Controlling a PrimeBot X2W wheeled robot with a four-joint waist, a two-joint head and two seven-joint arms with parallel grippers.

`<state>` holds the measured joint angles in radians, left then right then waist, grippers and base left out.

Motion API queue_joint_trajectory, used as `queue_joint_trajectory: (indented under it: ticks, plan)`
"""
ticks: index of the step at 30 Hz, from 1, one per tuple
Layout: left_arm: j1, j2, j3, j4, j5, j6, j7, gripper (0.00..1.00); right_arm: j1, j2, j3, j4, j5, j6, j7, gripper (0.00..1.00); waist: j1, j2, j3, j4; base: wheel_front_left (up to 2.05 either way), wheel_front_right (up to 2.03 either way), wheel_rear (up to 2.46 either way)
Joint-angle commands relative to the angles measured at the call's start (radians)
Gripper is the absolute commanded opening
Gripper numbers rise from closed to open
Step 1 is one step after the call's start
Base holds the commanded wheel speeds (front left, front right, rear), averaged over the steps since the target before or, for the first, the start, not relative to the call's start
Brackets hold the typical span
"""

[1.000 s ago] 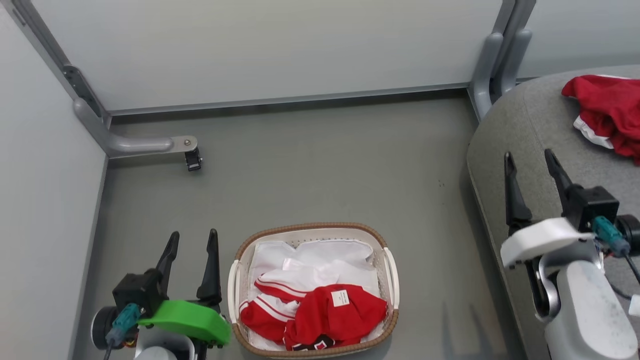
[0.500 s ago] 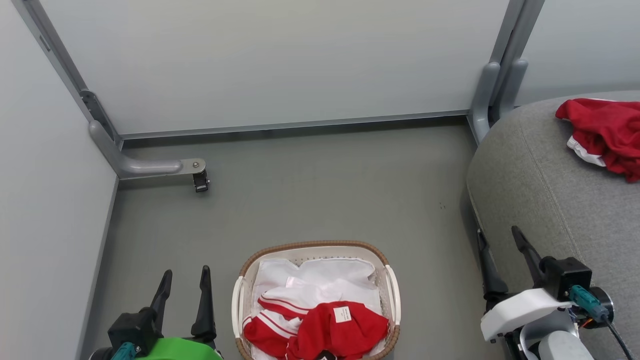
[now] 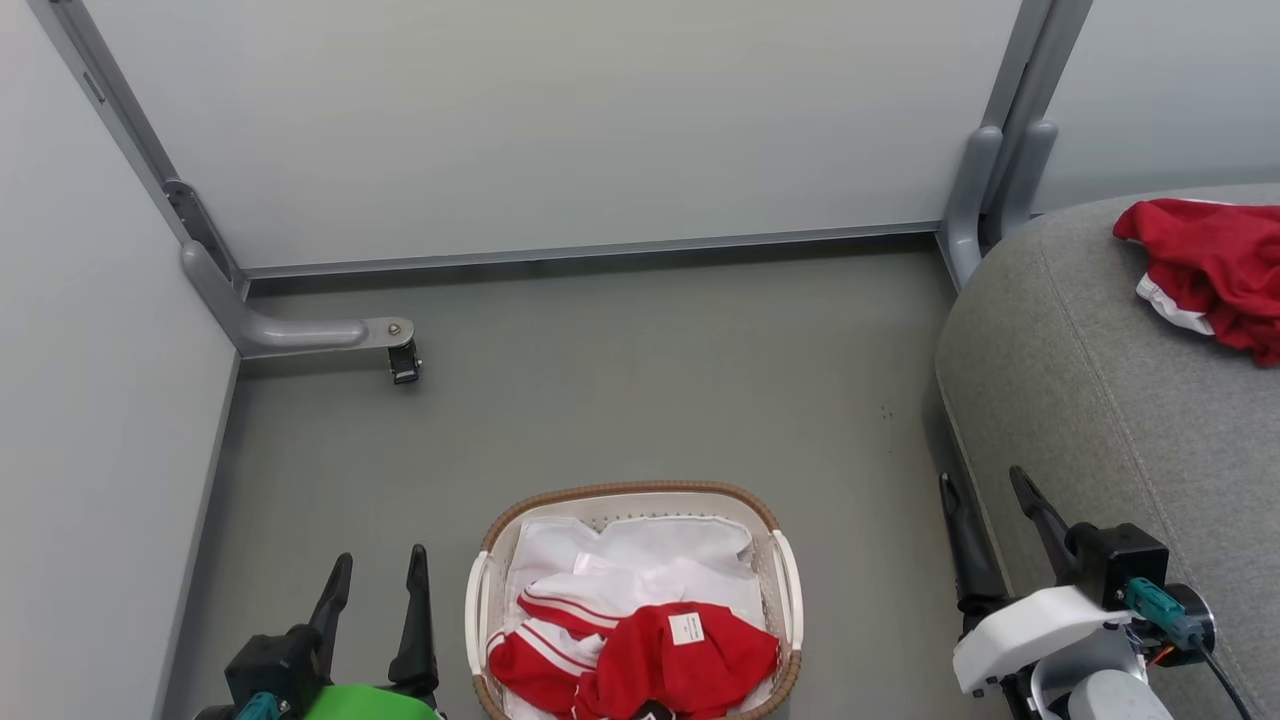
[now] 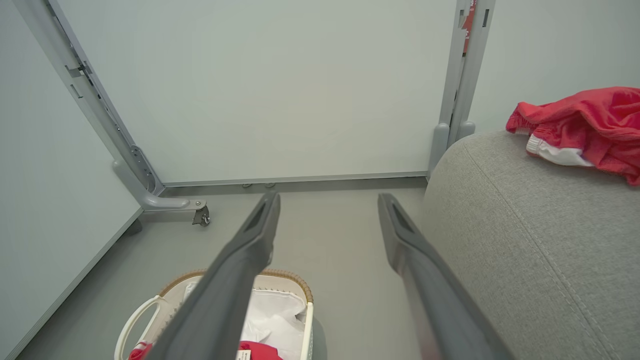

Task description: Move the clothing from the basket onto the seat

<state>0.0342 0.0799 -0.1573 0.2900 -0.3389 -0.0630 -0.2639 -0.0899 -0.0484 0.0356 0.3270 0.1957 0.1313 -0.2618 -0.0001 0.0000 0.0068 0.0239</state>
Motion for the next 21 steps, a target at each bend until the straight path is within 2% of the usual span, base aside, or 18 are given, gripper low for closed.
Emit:
queue_joint_trajectory:
  ticks: [1, 14, 21]
  plan:
    - [-0.001, -0.001, 0.007, 0.001, 0.014, -0.009, -0.001, 1.0, 0.002, -0.004, -0.002, 0.003, 0.0, -0.001, -0.005, 1.0, 0.0001, 0.0, 0.001, 0.0, 0.0, 0.0, 0.0]
    - [-0.018, -0.014, 0.021, 0.015, 0.026, -0.023, -0.001, 1.0, -0.01, -0.004, -0.006, 0.001, -0.005, -0.001, -0.005, 1.0, 0.0001, 0.0, 0.016, -0.002, 0.0, 0.0, 0.0]
    - [-0.097, -0.004, -0.018, 0.04, 0.071, -0.038, -0.001, 1.0, -0.037, -0.004, -0.022, -0.011, -0.015, -0.001, -0.005, 1.0, 0.0001, 0.0, 0.074, -0.007, 0.0, 0.0, 0.0]
